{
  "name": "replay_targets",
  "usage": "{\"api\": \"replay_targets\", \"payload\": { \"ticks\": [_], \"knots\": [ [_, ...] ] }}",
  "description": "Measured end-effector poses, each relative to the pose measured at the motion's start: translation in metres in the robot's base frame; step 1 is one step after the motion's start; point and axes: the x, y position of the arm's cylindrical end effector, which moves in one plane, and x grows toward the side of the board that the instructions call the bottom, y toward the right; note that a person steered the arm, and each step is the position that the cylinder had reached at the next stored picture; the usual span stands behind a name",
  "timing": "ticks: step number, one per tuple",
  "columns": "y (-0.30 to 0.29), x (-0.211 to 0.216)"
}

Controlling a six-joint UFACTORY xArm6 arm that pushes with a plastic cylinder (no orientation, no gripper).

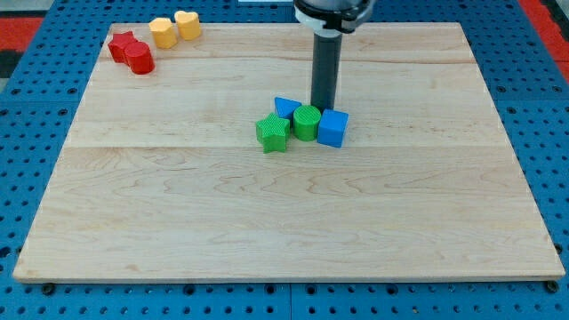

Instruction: Move the blue cube towards the red circle

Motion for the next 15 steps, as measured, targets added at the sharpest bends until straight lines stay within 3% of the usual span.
{"api": "replay_targets", "payload": {
  "ticks": [1, 4, 6, 7, 10, 12, 15],
  "knots": [
    [0.003, 0.002],
    [0.112, 0.024],
    [0.093, 0.049],
    [0.073, 0.048],
    [-0.072, 0.043],
    [-0.138, 0.027],
    [-0.156, -0.052]
  ]
}}
